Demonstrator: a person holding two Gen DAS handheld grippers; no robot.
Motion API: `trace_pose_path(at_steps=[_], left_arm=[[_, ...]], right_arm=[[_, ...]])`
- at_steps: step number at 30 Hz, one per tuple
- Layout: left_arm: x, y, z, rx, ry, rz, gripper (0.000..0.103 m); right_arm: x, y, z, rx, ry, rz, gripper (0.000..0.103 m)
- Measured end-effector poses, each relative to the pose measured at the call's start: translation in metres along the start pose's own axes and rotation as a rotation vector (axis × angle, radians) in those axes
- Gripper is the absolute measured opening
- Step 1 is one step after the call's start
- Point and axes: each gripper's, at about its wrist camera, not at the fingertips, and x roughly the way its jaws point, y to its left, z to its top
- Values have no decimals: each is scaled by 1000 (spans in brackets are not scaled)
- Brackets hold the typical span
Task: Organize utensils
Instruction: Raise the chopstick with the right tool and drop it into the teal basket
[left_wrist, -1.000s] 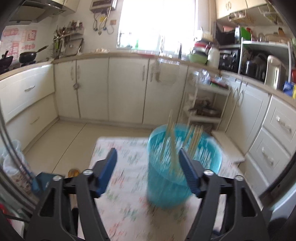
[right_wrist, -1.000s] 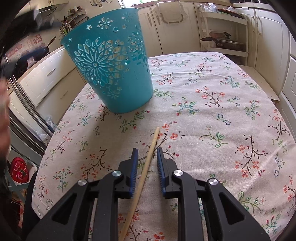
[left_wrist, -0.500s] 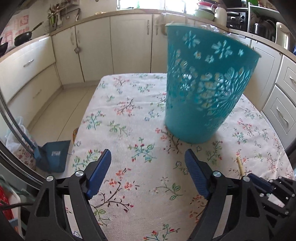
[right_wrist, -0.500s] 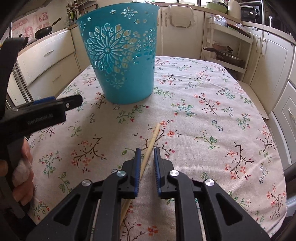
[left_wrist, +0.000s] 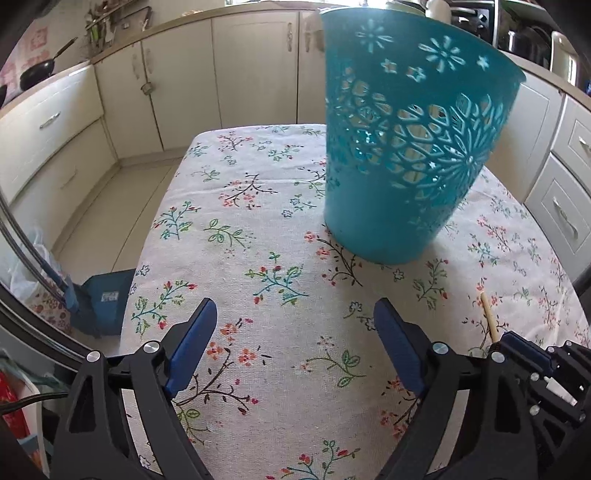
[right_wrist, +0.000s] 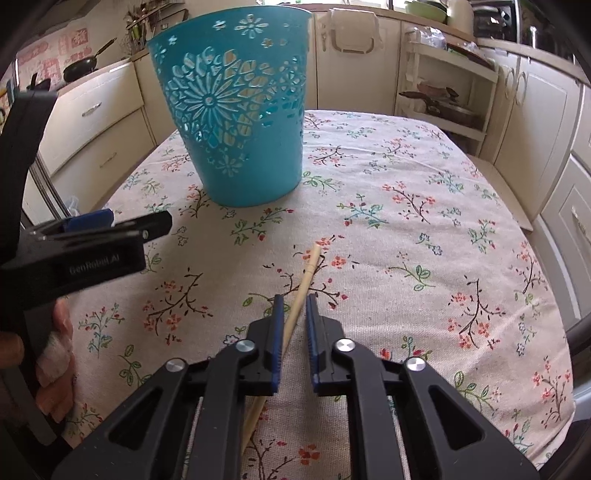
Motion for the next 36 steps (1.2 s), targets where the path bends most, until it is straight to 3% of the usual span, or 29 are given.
trace_pose_path(at_steps=[9, 14, 25, 36], left_arm=[[3, 1, 1, -8, 16, 1, 83], [4, 1, 1, -11, 19, 0, 84], [6, 3, 0, -15, 23, -9, 85], [6, 4, 1, -19, 21, -17, 87]], right_arm=[[-3, -28, -4, 235, 56, 214, 6], [-16, -27, -5, 279, 38, 302, 6], [-50, -19, 11, 291, -36, 384, 6], [-103, -12, 59, 252, -208, 419, 6]])
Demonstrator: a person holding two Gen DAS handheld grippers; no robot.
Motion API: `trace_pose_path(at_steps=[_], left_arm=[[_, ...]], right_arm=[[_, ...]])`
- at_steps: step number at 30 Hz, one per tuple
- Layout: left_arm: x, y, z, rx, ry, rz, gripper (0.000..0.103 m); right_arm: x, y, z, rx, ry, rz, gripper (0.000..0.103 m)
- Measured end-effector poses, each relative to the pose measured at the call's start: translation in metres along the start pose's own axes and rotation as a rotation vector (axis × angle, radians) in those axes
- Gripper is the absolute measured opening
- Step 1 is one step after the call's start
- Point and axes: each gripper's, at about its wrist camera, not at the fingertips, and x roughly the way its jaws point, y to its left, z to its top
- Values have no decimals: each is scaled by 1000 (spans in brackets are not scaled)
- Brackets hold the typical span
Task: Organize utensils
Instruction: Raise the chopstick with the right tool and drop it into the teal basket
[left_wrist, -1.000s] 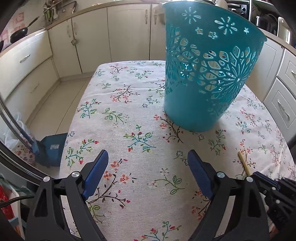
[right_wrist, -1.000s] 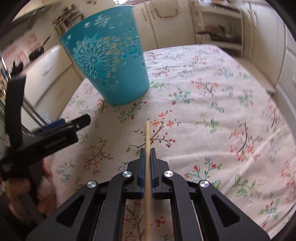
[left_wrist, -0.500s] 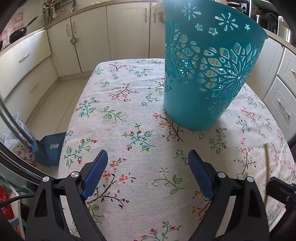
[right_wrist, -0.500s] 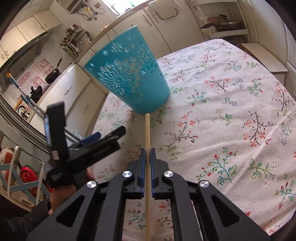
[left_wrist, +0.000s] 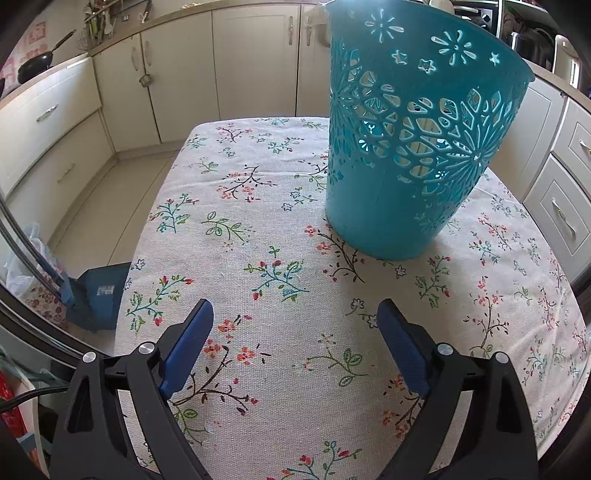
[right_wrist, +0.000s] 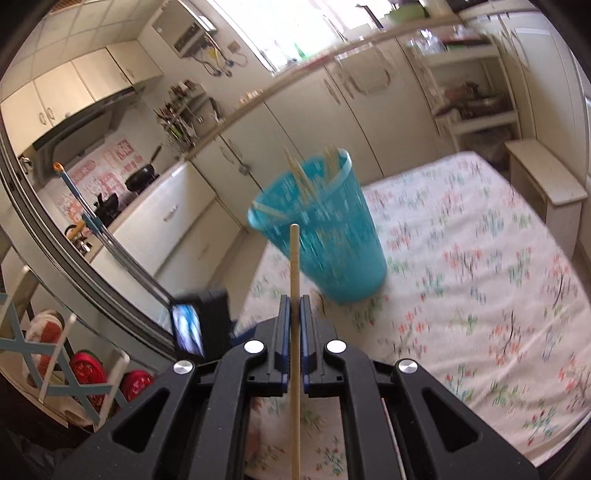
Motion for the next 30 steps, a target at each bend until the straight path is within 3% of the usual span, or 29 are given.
trace_pose_path(at_steps=[10, 19, 24, 30], left_arm=[[2, -1, 1, -3, -1, -9, 88], [3, 1, 1, -8, 1, -30, 88], [4, 4, 1, -13, 3, -47, 88], [6, 6, 3, -34, 15, -62, 89]], right_arm=[[-1, 36, 73, -75, -180, 23, 6], [55, 47, 131, -98, -331, -130, 6], [83, 37, 137, -135, -370, -241, 6], [111, 25, 99, -207, -258, -286, 6]])
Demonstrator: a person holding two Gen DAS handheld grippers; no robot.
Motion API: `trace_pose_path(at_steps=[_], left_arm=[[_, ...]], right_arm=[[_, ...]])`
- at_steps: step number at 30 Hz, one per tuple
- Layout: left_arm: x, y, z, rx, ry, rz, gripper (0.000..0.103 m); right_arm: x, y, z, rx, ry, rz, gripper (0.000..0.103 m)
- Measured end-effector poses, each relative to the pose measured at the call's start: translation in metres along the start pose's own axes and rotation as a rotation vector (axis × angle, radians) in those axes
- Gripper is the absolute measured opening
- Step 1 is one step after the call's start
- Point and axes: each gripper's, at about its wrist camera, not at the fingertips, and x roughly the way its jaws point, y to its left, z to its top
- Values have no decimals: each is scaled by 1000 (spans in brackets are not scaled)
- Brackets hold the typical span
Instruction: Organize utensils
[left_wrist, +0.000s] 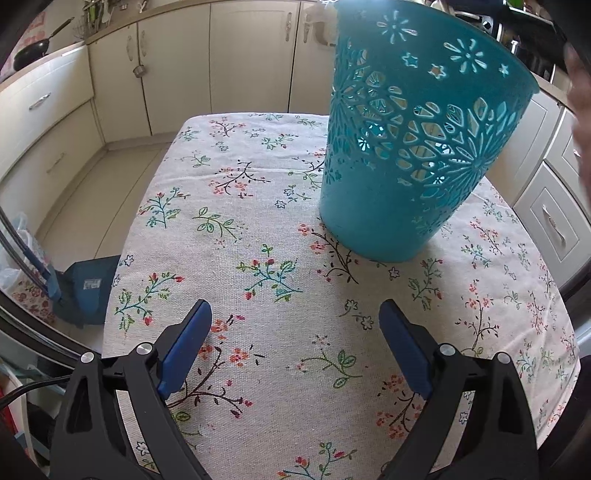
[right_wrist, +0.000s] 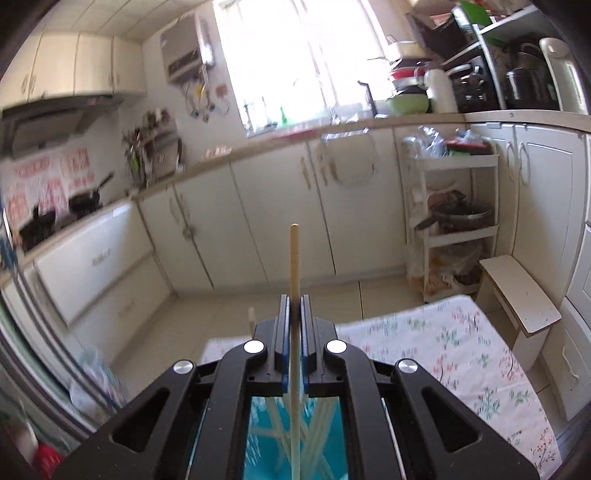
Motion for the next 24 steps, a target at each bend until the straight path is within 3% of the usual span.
trace_pose_path(at_steps=[6, 12, 18, 24], left_arm=[[3, 4, 1, -21, 12, -7, 90], [6, 3, 2, -18, 23, 6, 90], [7, -1, 2, -1, 26, 27, 90], [7, -3, 2, 5, 32, 45, 90]], right_arm=[[-17, -1, -30, -50, 45, 8, 6], [-51, -18, -46, -12, 29, -10, 9], [-87, -26, -69, -41, -6, -84, 13], [-79, -38, -78, 8, 63, -81, 17]])
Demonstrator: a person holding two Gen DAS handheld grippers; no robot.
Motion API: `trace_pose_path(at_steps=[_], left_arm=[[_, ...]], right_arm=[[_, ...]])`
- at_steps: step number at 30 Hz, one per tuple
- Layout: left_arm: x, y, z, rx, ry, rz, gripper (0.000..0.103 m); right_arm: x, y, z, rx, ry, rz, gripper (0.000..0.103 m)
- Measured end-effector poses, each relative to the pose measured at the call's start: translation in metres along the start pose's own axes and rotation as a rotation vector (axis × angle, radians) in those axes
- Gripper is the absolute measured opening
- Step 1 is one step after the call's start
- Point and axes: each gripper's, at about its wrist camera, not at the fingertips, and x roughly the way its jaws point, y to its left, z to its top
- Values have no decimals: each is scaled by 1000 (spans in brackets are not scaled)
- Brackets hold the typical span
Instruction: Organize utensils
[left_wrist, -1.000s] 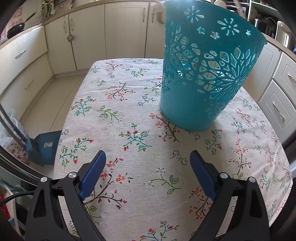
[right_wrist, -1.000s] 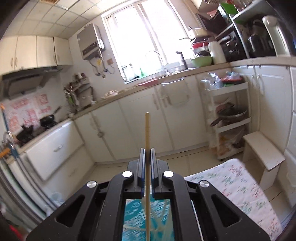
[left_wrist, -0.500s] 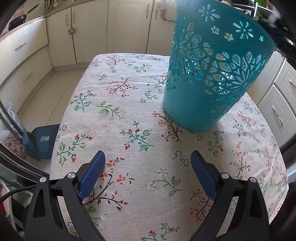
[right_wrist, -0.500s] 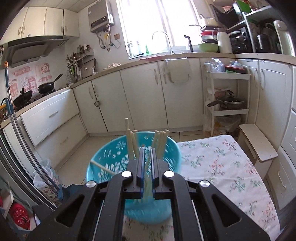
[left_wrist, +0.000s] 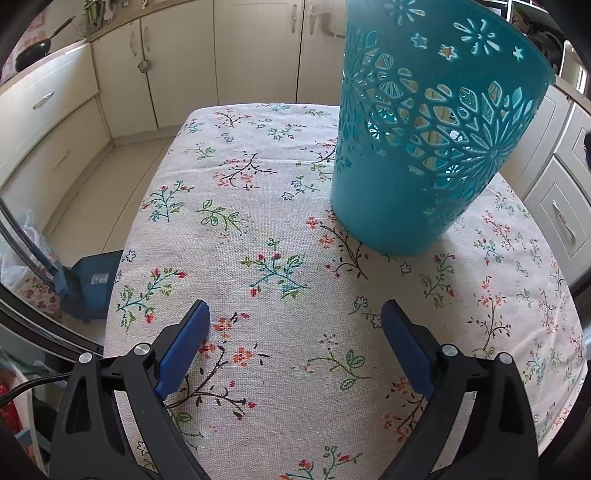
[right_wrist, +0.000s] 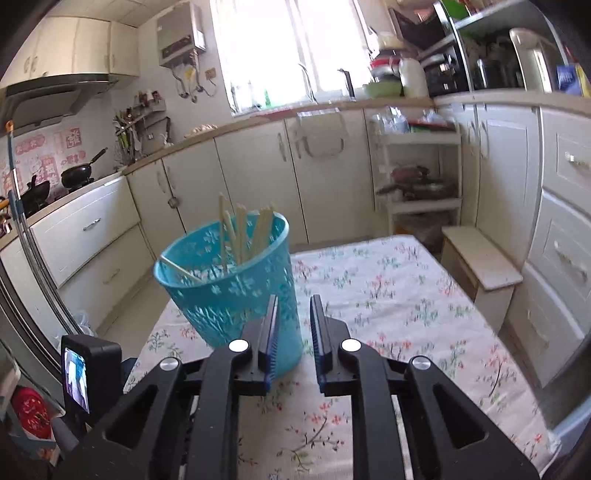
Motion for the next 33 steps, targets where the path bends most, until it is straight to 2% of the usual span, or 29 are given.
trace_pose_path(at_steps=[5, 8, 11, 12, 14, 17, 25, 29, 33], left_arm=[[0, 1, 0, -1, 3, 10, 90], [2, 1, 0, 8, 11, 18, 91], [-3, 2, 0, 12, 16, 33, 91], [-6, 3, -1, 7, 21, 42, 91], [-21, 8, -5, -26, 17, 39, 91], [-55, 9, -9, -42, -32, 42, 95], [-163, -3, -16, -27, -200, 29, 95], [-204, -9, -22, -11, -249, 12, 95], [-240, -17, -31, 10, -292, 32, 95]], right_arm=[[14, 2, -31, -12, 130, -2, 28], [21, 0, -51, -4, 228, -13, 28], [14, 1, -55, -3, 258, -17, 32], [8, 3, -53, -6, 254, -17, 34], [-5, 5, -47, -11, 240, -18, 48], [-24, 9, -35, -10, 213, -14, 55], [-92, 23, -8, 8, 115, 35, 77], [-128, 29, -2, 12, 64, 44, 85], [-159, 34, -2, 13, 24, 35, 93]])
